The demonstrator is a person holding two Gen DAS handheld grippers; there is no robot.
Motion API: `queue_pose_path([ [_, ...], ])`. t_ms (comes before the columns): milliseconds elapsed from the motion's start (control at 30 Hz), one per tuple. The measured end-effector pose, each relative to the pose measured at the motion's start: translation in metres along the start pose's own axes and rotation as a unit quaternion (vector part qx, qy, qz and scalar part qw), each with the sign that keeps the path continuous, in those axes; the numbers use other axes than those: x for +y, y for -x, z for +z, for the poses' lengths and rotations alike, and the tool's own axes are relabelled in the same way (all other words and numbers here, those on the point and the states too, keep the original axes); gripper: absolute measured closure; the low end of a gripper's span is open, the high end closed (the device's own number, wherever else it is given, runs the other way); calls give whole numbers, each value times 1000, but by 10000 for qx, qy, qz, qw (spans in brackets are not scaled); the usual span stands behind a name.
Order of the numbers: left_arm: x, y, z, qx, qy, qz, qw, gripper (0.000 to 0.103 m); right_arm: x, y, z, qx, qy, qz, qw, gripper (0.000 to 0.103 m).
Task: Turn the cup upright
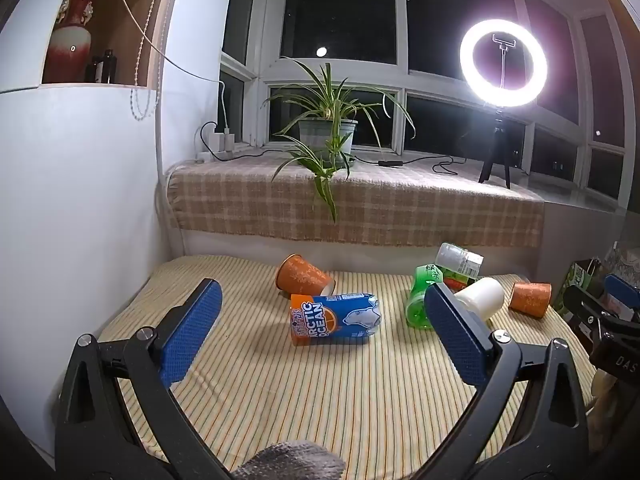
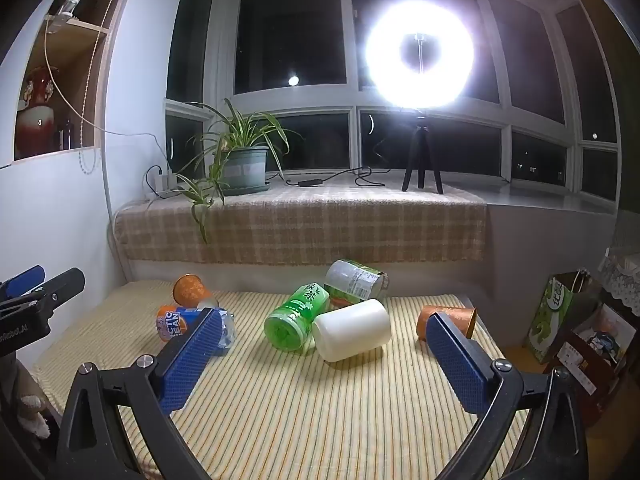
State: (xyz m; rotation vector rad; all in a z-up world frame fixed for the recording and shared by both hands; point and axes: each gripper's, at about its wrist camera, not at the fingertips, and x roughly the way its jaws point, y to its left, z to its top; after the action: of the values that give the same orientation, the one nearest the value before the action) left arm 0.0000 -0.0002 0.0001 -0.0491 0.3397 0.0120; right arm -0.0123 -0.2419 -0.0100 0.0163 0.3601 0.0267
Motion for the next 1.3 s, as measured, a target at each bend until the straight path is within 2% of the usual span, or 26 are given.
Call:
queue_pose_path([
  [1300, 1, 7, 4, -42, 54, -32, 10000, 0, 5, -2, 1, 48, -16, 50, 10000, 0],
])
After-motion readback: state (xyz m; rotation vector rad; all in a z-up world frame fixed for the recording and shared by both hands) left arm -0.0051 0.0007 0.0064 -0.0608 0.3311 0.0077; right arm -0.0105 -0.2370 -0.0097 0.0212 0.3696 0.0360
